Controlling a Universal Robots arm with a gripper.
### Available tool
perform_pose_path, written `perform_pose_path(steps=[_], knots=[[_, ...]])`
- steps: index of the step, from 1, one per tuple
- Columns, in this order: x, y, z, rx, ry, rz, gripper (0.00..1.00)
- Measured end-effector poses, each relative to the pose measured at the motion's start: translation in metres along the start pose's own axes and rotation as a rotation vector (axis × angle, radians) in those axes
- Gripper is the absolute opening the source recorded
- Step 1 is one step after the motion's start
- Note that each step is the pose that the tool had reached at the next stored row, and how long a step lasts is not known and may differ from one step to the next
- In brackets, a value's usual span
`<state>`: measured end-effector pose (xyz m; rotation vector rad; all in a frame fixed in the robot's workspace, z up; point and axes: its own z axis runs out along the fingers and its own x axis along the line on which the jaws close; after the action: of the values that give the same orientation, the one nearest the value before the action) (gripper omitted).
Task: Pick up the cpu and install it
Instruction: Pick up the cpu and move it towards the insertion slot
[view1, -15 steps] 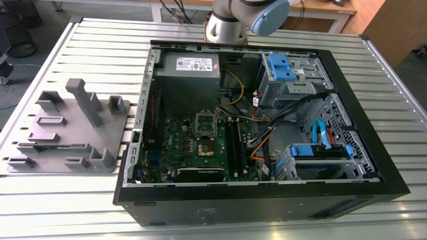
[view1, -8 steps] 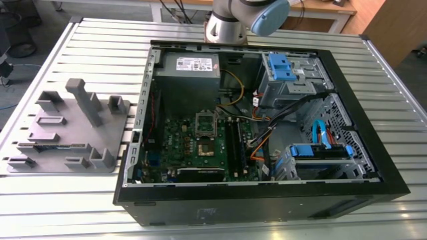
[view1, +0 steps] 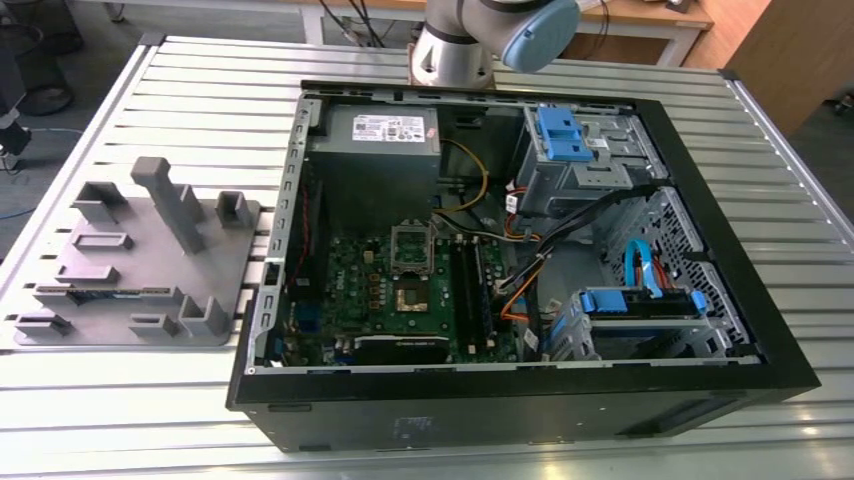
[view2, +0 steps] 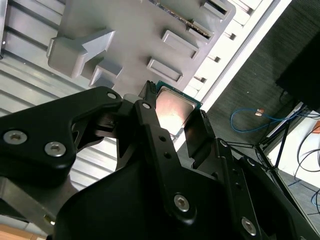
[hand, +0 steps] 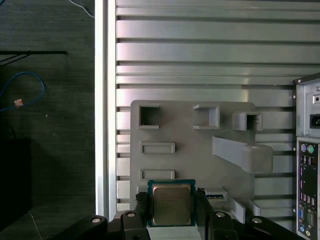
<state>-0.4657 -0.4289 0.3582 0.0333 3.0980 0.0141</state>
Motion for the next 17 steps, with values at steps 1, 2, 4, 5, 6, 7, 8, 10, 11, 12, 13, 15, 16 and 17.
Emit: perform_pose_path(steps=[1, 2, 4, 5, 6, 7, 8, 10, 11, 12, 13, 15, 16, 17], knots=[[-0.0007, 0.0, 0.0001, 0.0, 0.0, 0.0, 0.47], [-0.0014, 0.0, 0.0001, -0.0001, 0.0, 0.0, 0.47], [-0.0029, 0.0001, 0.0001, 0.0, 0.0, 0.0, 0.47], [-0.0037, 0.0001, 0.0001, 0.0, 0.0, 0.0, 0.47], [-0.0045, 0.0001, 0.0002, 0.0, 0.0, 0.0, 0.47], [-0.0054, 0.0001, 0.0003, 0.0, 0.0, 0.0, 0.47], [-0.0064, 0.0001, 0.0003, 0.0, 0.0, 0.0, 0.47], [-0.0087, 0.0002, 0.0004, 0.0, -0.0001, 0.0, 0.47], [-0.0098, 0.0002, 0.0005, -0.0001, -0.0001, 0.0, 0.47], [-0.011, 0.0002, 0.0005, 0.0, 0.0, 0.0, 0.47], [-0.0121, 0.0002, 0.0005, 0.0, 0.0, 0.0, 0.47], [-0.0141, 0.0003, 0.0006, 0.0, 0.0, 0.0, 0.47], [-0.0152, 0.0003, 0.0007, 0.0, 0.0, 0.0, 0.47], [-0.0164, 0.0003, 0.0008, -0.0001, -0.0001, 0.0, 0.47]])
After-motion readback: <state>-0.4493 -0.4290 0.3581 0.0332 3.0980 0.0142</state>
